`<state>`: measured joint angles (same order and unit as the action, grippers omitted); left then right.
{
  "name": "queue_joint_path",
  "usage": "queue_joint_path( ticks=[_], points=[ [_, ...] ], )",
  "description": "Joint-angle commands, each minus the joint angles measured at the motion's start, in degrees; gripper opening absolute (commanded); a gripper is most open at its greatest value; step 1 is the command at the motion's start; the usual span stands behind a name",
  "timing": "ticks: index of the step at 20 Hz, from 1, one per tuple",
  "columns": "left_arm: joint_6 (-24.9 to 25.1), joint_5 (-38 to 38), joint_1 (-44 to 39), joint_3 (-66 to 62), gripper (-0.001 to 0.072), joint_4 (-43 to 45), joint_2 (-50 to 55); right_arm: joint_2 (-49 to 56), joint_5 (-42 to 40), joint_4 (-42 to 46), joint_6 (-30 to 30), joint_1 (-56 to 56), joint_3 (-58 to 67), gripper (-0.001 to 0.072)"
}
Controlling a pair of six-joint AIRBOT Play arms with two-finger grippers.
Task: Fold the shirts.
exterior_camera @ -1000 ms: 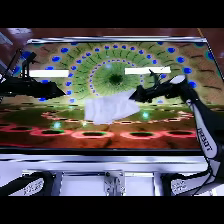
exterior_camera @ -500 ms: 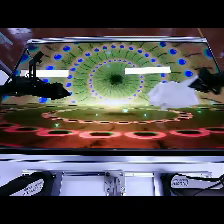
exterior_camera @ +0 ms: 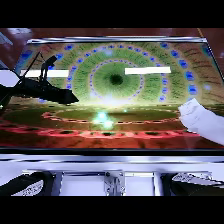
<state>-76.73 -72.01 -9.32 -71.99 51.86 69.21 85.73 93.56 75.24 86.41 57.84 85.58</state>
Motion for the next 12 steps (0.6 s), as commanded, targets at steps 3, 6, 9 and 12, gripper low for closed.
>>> queue_joint_path(
  ticks=[3, 6, 9, 12],
  points=[
    [-0.48, 0.0, -4.07, 0.02, 0.0037, 0.02, 0.07, -6.58, -7.61, 1.33, -1.11, 10.08, -22.16, 0.0061],
    [-0.5, 0.0, -4.76, 0.02, 0.0037, 0.02, 0.07, -10.82, -10.47, 1.18, -1.11, 13.22, -33.0, 0.0066],
    [-0.48, -0.02, -4.74, 0.02, 0.0037, 0.04, 0.04, -12.39, -13.25, 1.75, -1.01, 14.84, -36.89, 0.0139],
    [-0.44, -0.02, -4.74, 0.02, 0.0037, 0.07, 0.04, -13.11, -12.41, 3.93, -1.16, 14.95, -36.85, 0.0343]
  ],
)
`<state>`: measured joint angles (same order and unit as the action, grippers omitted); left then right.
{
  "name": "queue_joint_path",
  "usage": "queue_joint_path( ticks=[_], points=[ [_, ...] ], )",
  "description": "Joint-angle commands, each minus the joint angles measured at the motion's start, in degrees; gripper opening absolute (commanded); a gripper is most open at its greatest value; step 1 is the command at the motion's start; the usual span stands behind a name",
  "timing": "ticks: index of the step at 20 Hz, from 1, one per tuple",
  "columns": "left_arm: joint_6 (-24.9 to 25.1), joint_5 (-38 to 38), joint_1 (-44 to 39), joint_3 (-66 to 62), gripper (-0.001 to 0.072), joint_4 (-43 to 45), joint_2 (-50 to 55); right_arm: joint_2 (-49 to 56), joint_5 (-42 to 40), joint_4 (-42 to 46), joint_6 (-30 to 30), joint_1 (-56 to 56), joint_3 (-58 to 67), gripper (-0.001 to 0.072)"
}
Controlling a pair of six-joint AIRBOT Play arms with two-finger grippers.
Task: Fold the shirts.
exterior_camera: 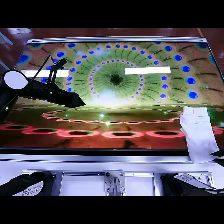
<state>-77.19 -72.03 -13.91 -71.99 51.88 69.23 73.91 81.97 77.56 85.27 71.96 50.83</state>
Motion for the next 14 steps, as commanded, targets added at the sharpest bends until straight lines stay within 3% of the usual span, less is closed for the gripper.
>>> queue_joint_path(
  ticks=[1, 4, 7, 10, 12, 13, 14],
  points=[
    [0.02, 0.0, -0.15, 0.02, 0.0038, 0.09, 0.02, -1.92, -0.57, 2.43, -0.02, 0.83, -2.1, 0.0344],
    [0.04, 0.74, -0.11, 0.02, 0.0037, 2.01, 0.02, -5.2, -0.63, 2.56, 0.17, 0.72, 1.27, 0.0345],
    [-0.9, 7.52, -0.61, -0.24, 0.0035, 9.75, 0.2, -8.28, -7.13, -10.88, 0.04, -2.23, 12.83, 0.0341],
    [-10.88, 4.39, -4.48, -5.64, 0.0035, 31.67, 3.91, -11.32, -18.34, -23.5, -5.97, -15.74, 21.29, 0.0312],
    [-12.07, -4.57, -7.45, -11.58, 0.0036, 42.34, 8.94, -11.87, -18.32, -19.8, -8.72, -30.86, 23.32, 0.0317],
    [-12.04, -8.98, -8.28, -14.43, 0.0037, 43.91, 11.61, -11.47, -16.28, -14.58, -8.48, -38.91, 23.32, 0.0412],
    [-12.07, -12.52, -8.68, -16.98, 0.0096, 43.6, 14.47, -10.21, -12.72, -8.04, -6.45, -46.8, 23.32, 0.0652]
  ],
)
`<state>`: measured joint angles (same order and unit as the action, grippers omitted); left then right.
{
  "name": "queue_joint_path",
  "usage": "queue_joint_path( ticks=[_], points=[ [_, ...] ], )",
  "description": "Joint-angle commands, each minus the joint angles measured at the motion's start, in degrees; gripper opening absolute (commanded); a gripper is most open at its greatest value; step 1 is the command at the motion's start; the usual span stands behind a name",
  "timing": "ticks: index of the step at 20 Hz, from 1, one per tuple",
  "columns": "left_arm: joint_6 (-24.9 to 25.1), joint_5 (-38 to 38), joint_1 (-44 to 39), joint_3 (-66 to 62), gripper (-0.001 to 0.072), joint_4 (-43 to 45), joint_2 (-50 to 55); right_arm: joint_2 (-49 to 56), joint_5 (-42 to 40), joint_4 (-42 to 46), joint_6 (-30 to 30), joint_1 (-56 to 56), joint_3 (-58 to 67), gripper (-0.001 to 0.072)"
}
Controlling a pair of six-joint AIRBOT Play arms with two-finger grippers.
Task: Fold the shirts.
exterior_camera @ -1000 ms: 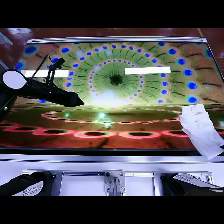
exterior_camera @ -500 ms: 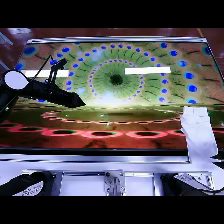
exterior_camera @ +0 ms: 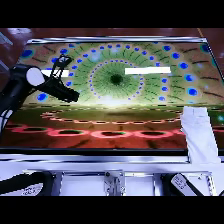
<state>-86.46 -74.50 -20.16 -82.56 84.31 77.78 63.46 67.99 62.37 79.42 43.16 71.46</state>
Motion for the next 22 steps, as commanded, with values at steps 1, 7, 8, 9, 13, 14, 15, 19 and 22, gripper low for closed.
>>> queue_joint_path(
  ticks=[1, 7, 8, 9, 13, 14, 15, 19, 22],
  points=[
    [-2.84, -12.09, -2.73, -8.17, 0.0472, 9.97, 8.37, 2.49, 4.66, 14.08, 3.26, -25.77, 2.69, 0.0686],
    [-3.39, -10.12, -2.71, -8.81, 0.0687, 3.91, 9.97, 9.68, 13.31, 22.14, 10.38, -42.51, 2.69, 0.0686],
    [-3.41, -9.68, -2.71, -8.81, 0.0687, 3.93, 9.7, 9.66, 13.53, 22.36, 10.14, -43.28, 2.69, 0.0685],
    [-3.41, -9.68, -2.71, -8.81, 0.0687, 3.91, 9.64, 9.64, 13.42, 22.38, 10.16, -43.65, 2.69, 0.0685],
    [-3.41, -8.31, -3.17, -8.59, 0.0687, 2.97, 9.79, 9.64, 13.44, 21.79, 10.16, -43.69, 2.69, 0.0685],
    [-3.39, -7.93, -3.26, -8.57, 0.0687, 2.91, 9.79, 9.64, 13.44, 21.75, 10.16, -43.69, 2.69, 0.0686],
    [-3.37, -8.0, -3.23, -8.57, 0.0687, 2.91, 9.79, 9.64, 13.44, 21.75, 10.16, -43.69, 2.69, 0.0685],
    [-2.78, -8.07, -3.19, -8.57, 0.0687, 3.06, 9.79, 9.64, 13.44, 21.77, 10.16, -43.69, 2.69, 0.0686],
    [-2.75, -7.5, -3.02, -8.57, 0.0687, 3.28, 9.79, 9.64, 13.44, 21.75, 10.16, -43.69, 2.69, 0.0685]
  ],
)
